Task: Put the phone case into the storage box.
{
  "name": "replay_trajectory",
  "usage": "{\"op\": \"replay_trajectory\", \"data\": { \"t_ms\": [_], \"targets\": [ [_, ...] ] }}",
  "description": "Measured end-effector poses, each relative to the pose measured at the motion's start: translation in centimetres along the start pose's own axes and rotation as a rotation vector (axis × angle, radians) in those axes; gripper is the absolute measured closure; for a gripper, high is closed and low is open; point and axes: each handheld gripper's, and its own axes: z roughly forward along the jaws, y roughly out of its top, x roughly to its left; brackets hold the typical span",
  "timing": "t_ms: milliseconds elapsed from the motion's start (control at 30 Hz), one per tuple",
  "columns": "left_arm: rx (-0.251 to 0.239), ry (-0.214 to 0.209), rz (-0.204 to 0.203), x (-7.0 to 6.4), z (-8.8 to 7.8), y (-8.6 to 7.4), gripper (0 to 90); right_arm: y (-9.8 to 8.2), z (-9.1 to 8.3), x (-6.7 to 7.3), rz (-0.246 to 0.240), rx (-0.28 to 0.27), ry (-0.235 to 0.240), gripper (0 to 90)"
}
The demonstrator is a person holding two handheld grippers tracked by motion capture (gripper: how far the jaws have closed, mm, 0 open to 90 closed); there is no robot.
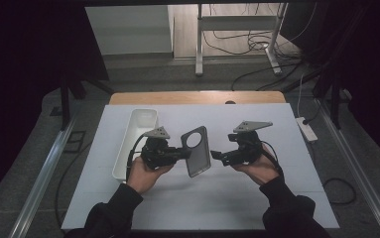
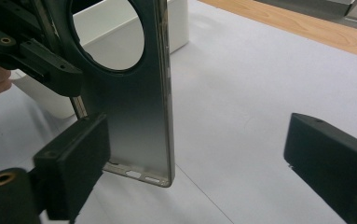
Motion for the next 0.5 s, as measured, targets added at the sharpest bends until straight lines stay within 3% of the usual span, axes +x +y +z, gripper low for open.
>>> {"op": "replay_trajectory", "data": {
  "t_ms": [167, 500],
  "targets": [
    [-0.006, -0.027, 0.012, -0.2, 0.1, 0.1, 80.2, 0.0, 0.4, 0.3, -0.031, 0.003, 0.037, 19.3],
    [-0.008, -0.081, 0.045, -0.8, 0.4, 0.4, 80.2, 0.0, 1.1, 0.5, -0.044, 0.009, 0.113, 35.8]
  ]
}}
